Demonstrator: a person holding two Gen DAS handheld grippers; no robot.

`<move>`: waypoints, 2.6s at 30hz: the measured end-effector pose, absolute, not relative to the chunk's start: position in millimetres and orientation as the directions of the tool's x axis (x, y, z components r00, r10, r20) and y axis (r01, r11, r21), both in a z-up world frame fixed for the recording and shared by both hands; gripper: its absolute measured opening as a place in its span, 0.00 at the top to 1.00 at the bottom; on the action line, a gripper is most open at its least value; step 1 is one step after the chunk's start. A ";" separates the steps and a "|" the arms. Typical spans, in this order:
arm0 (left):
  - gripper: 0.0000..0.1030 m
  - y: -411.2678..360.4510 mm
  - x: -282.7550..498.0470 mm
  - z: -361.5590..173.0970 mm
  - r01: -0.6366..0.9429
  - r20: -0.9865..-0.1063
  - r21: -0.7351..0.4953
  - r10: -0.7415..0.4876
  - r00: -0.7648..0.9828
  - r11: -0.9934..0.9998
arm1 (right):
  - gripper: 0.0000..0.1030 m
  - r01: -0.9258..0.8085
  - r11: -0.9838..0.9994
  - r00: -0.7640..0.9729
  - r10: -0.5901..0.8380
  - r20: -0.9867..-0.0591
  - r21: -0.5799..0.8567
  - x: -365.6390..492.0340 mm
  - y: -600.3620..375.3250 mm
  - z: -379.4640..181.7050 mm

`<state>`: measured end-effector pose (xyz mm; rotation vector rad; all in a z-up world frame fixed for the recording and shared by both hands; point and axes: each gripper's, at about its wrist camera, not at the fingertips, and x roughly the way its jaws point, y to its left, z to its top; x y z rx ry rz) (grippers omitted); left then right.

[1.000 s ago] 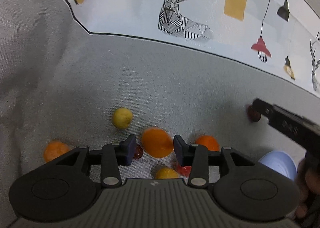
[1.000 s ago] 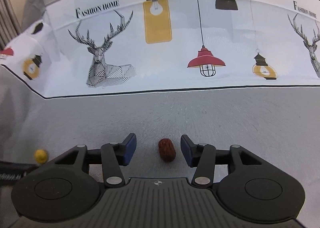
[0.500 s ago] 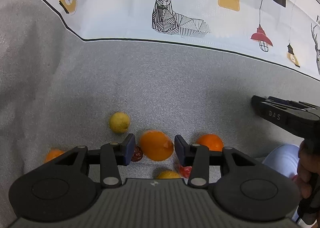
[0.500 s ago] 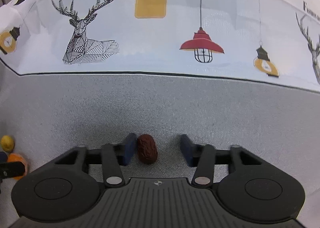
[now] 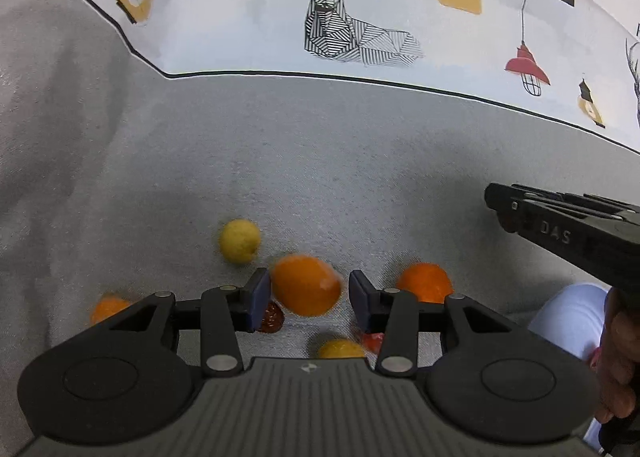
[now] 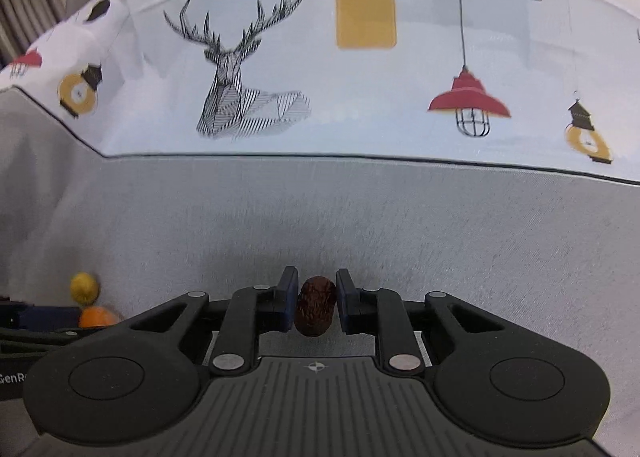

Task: Organize fruits
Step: 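Grasp the red date with the right gripper while the left grasps an orange, then carry the date and orange over the blue plate with both grippers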

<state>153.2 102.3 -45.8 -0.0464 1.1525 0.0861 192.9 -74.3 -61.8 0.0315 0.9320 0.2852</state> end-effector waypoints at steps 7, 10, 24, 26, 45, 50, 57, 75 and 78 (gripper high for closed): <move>0.60 108.4 151.8 -44.3 -0.134 -0.904 -0.013 0.046 0.426 0.991 | 0.79 -0.222 0.962 0.571 0.258 -0.780 0.156 191.8 -74.9 -59.4; 0.60 116.4 150.2 -33.7 -0.184 -0.873 -0.043 0.052 0.485 0.982 | 0.79 -0.205 0.966 0.584 0.250 -0.772 0.158 191.6 -78.2 -56.9; 0.60 119.1 149.3 -31.9 -0.201 -0.868 -0.077 0.033 0.495 0.977 | 0.79 -0.203 0.959 0.622 0.284 -0.730 0.200 190.9 -91.5 -32.2; 0.60 121.1 148.5 -30.6 -0.208 -0.863 -0.087 0.031 0.504 0.974 | 0.79 -0.201 0.959 0.633 0.284 -0.720 0.201 188.2 -95.4 -25.0; 0.60 118.1 96.3 -1.4 -0.128 -0.801 -0.122 -0.022 0.598 0.984 | 0.79 -0.082 0.854 0.665 0.431 -0.610 0.513 120.6 -182.1 31.1; 0.60 102.9 64.4 20.1 -0.077 -0.790 -0.162 -0.082 0.608 0.984 | 0.79 -0.161 0.940 0.666 0.328 -0.669 0.301 61.1 -158.8 58.0; 0.60 46.2 9.1 23.9 0.092 -0.765 -0.152 -0.176 0.620 0.984 | 0.79 -0.170 0.959 0.667 0.283 -0.689 0.228 -9.2 -153.5 43.7; 0.60 -13.5 12.5 -21.1 0.282 -0.801 -0.079 -0.229 0.553 0.956 | 0.79 -0.057 0.984 0.623 0.169 -0.763 0.171 3.5 -191.8 -11.5; 0.60 -15.9 12.1 -26.0 0.293 -0.805 -0.096 -0.248 0.539 0.951 | 0.79 -0.070 0.984 0.628 0.173 -0.759 0.166 4.1 -190.9 -11.1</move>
